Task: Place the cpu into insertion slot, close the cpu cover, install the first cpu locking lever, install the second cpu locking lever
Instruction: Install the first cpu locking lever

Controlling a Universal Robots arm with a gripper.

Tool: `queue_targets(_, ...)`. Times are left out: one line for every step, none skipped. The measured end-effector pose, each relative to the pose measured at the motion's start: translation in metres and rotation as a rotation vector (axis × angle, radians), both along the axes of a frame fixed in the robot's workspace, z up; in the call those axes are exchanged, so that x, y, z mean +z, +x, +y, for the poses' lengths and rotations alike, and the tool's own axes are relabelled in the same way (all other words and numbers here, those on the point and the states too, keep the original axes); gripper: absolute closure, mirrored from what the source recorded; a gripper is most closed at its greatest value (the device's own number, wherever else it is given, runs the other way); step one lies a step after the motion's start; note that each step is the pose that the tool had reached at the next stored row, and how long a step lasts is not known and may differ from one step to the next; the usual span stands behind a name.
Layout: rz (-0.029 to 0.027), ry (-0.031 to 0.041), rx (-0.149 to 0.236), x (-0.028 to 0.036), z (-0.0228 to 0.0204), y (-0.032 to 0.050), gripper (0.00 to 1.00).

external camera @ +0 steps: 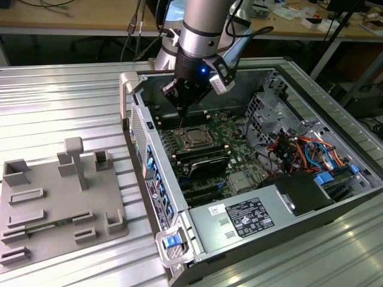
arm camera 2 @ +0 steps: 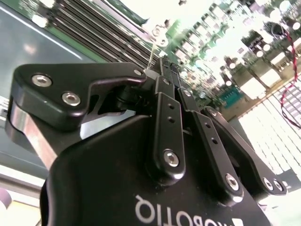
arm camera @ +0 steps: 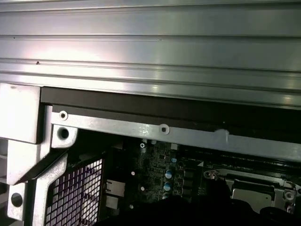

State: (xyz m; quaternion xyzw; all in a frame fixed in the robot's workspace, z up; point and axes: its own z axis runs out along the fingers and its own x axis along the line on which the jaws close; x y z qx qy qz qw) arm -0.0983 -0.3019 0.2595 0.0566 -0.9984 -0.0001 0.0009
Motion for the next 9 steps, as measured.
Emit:
queue_targets(0.0,-0.0003,0.0,-0.0001,0.0001,0.0032,0.89)
queue_targets(0.0,-0.0007,-0.001,-0.0001,0.0002,0.0061,0.89)
queue_targets(0.0,-0.001,-0.001,-0.0003,0.0004,0.0089,0.89)
queue_targets(0.0,-0.0013,-0.002,-0.0004,0.0005,0.0108,0.89)
queue_targets(0.0,-0.0016,-0.002,-0.0005,0.0006,0.0119,0.89)
queue_targets(0.0,-0.002,-0.002,-0.0007,0.0006,0.0128,0.89)
queue_targets(-0.0001,-0.0028,-0.002,-0.0012,0.0008,0.0144,0.89)
queue_targets(0.0,-0.0041,-0.002,-0.0017,0.0009,0.0158,0.89)
queue_targets(0.0,-0.0069,-0.004,-0.0026,0.001,0.0178,0.89)
